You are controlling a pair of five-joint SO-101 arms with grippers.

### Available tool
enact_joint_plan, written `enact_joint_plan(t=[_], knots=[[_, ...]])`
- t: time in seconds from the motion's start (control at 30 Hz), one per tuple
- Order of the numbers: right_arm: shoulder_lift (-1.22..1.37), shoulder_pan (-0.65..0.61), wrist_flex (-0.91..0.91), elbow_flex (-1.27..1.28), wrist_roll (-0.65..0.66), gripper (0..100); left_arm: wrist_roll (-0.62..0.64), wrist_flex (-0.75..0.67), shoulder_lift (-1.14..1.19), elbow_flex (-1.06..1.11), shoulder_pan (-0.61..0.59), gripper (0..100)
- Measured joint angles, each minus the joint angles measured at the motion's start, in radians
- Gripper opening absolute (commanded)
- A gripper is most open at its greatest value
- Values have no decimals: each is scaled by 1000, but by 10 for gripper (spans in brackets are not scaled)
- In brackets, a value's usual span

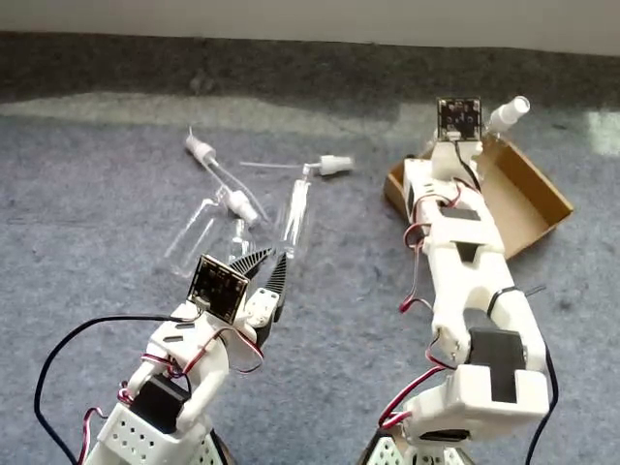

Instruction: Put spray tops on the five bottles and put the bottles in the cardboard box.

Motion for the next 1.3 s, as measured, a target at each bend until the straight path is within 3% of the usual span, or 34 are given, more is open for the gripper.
enact_joint_plan(t=[0.13, 0.37, 0.63, 0.8, 1.3], knots=[[3, 5, 0, 0, 2, 93, 0, 0, 0, 0, 0, 5], [3, 5, 0, 0, 74, 205, 0, 0, 0, 0, 0, 5], [3, 5, 0, 0, 80, 213, 0, 0, 0, 0, 0, 5], [3, 5, 0, 0, 80, 290, 0, 0, 0, 0, 0, 5], [3, 5, 0, 0, 80, 299, 0, 0, 0, 0, 0, 5]])
